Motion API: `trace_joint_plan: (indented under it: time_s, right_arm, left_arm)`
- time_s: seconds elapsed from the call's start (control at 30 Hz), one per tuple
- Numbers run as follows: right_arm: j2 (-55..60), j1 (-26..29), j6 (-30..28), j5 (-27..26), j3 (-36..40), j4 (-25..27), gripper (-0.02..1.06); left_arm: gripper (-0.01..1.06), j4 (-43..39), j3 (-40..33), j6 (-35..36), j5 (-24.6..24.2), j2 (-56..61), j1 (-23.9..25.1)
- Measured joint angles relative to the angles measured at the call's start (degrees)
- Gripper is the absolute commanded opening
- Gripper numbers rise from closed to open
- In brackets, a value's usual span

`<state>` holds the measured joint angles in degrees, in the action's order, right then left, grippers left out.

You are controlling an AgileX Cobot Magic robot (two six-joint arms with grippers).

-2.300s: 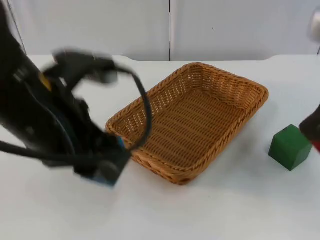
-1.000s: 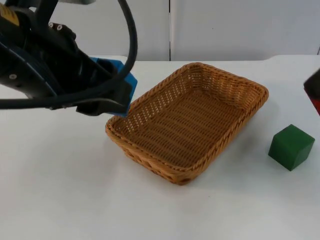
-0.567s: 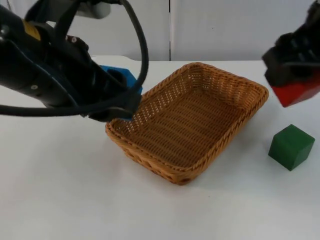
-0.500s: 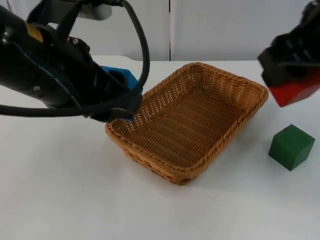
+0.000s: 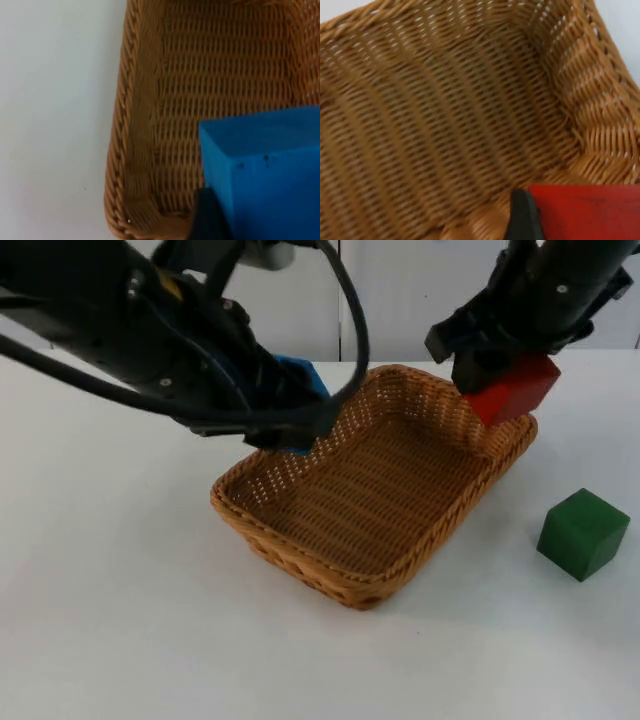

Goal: Pick up one cube with each hand and place exactly two cubes into the same basket, leaving the remaining cube outside.

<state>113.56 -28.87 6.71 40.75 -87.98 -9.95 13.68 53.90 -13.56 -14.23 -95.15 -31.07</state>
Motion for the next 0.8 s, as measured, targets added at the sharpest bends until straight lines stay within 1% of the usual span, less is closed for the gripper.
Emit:
trace_joint_plan:
  time_s: [0.03, 0.07, 0.17, 0.23, 0.27, 0.3, 0.4, 0.43, 0.47, 0.57, 0.8]
  right_arm:
    - [1.4, 0.7, -1.6, 0.6, -1.8, 1.4, 0.00]
    - [1.4, 0.7, -1.6, 0.6, -1.8, 1.4, 0.00]
    - [4.8, 2.8, -8.5, 1.4, -5.8, 9.9, 0.00]
    - [6.5, 3.4, -12.1, 1.4, -7.8, 13.3, 0.00]
    - [6.5, 3.4, -12.1, 1.4, -7.8, 13.3, 0.00]
    - [7.4, 3.5, -13.1, 1.1, -8.6, 14.3, 0.00]
    - [9.7, 3.5, -14.3, 0.2, -10.4, 15.3, 0.00]
    - [9.7, 3.5, -14.3, 0.2, -10.4, 15.3, 0.00]
    - [10.5, 3.5, -14.4, -0.1, -11.1, 15.5, 0.00]
    - [13.2, 3.5, -14.4, -0.4, -12.6, 15.6, 0.00]
    - [15.9, 3.5, -14.7, -3.2, -12.7, 15.8, 0.00]
  left_arm:
    - [0.00, 0.1, 0.6, -0.8, -0.3, -0.9, 0.0]
    - [0.00, 0.1, 0.6, -0.8, -0.3, -0.9, 0.0]
    - [0.00, 1.3, 1.9, -3.7, -0.3, -4.0, 0.0]
    - [0.00, 2.9, 2.8, -6.6, -0.3, -5.9, 0.0]
    - [0.00, 2.9, 2.8, -6.6, -0.3, -5.9, 0.0]
    - [0.00, 3.9, 3.2, -8.5, -0.3, -6.8, 0.0]
    - [0.00, 6.8, 5.1, -13.7, -0.3, -10.0, 0.0]
    - [0.00, 6.8, 5.1, -13.7, -0.3, -10.0, 0.0]
    - [0.00, 8.2, 6.4, -16.0, -0.4, -11.6, 0.0]
    - [0.00, 9.9, 9.4, -18.6, -0.8, -15.3, 0.0]
    - [0.00, 10.7, 12.5, -20.3, -2.1, -20.0, 0.0]
